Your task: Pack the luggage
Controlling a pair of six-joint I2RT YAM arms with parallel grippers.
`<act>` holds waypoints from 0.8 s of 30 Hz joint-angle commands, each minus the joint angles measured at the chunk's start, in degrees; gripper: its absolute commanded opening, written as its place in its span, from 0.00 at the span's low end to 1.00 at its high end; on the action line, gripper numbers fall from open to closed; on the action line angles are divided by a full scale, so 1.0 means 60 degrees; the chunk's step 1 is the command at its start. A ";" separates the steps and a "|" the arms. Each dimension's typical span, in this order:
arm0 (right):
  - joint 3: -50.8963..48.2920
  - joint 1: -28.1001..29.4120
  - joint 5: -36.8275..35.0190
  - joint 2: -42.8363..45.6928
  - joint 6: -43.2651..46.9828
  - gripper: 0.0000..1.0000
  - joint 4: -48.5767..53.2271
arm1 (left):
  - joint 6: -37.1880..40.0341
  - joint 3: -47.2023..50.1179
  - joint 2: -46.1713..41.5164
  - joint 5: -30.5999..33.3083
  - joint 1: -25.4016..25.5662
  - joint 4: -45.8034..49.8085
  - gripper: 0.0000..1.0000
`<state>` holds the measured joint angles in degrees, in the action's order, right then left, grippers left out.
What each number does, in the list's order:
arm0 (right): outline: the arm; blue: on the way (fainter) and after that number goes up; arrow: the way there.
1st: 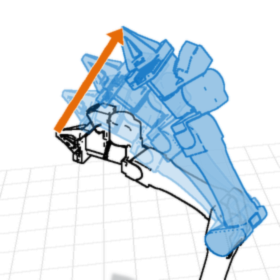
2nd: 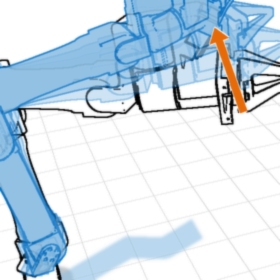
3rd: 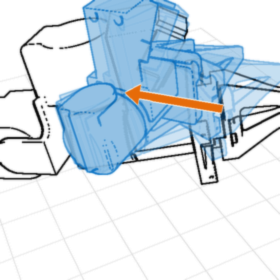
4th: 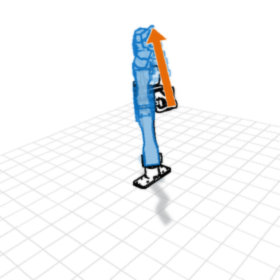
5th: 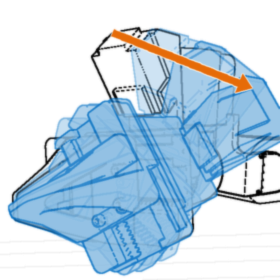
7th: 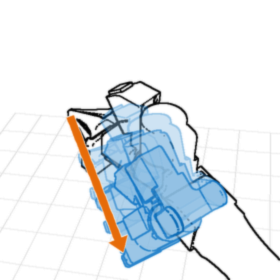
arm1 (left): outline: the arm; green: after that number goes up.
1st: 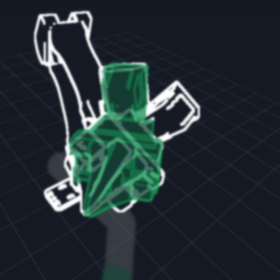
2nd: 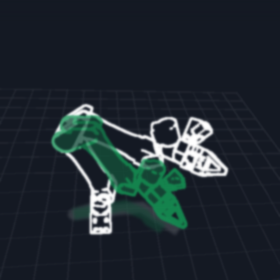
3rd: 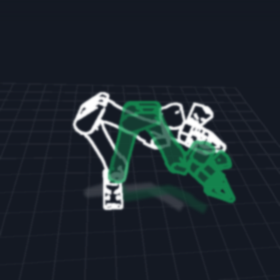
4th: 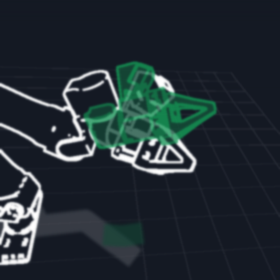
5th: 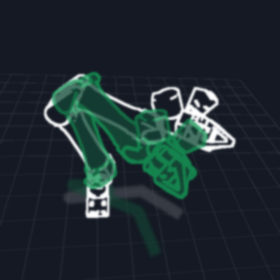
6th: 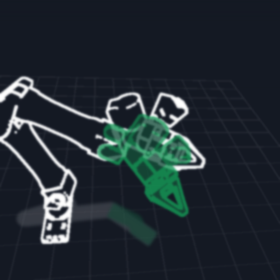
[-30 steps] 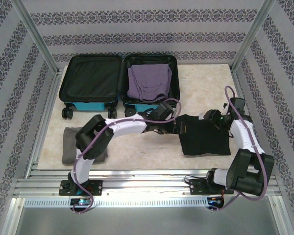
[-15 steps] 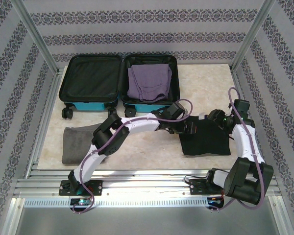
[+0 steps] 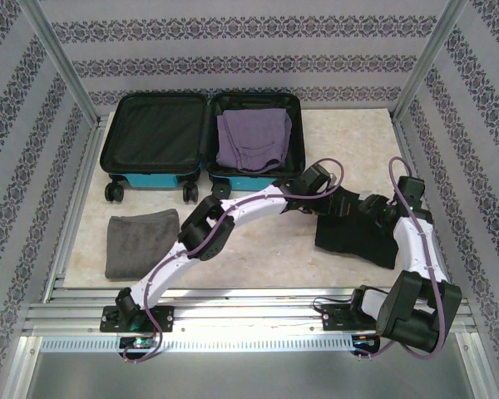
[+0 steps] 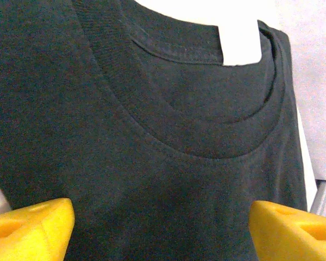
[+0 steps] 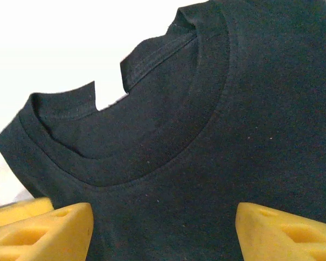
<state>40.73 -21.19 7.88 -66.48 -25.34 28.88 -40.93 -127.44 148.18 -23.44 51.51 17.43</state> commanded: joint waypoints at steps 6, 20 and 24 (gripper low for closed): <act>0.0011 -0.0452 -0.2022 0.0338 -0.0226 0.77 0.0774 | 0.1983 -0.2351 0.0143 0.1066 -0.0417 0.2931 0.87; -0.0559 -0.2373 -0.1123 0.0176 -0.0253 0.96 0.0490 | 0.1899 -0.2403 -0.0003 0.0815 -0.0427 0.4031 0.89; -0.0732 -0.2477 -0.0487 -0.0458 -0.0252 0.97 0.0079 | 0.1881 -0.2396 0.0070 0.0735 -0.0352 0.4135 0.90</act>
<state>37.43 -35.90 0.64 -67.33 -26.46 31.55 -29.78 -140.88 149.62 -18.02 48.77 39.33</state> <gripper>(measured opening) 0.962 0.896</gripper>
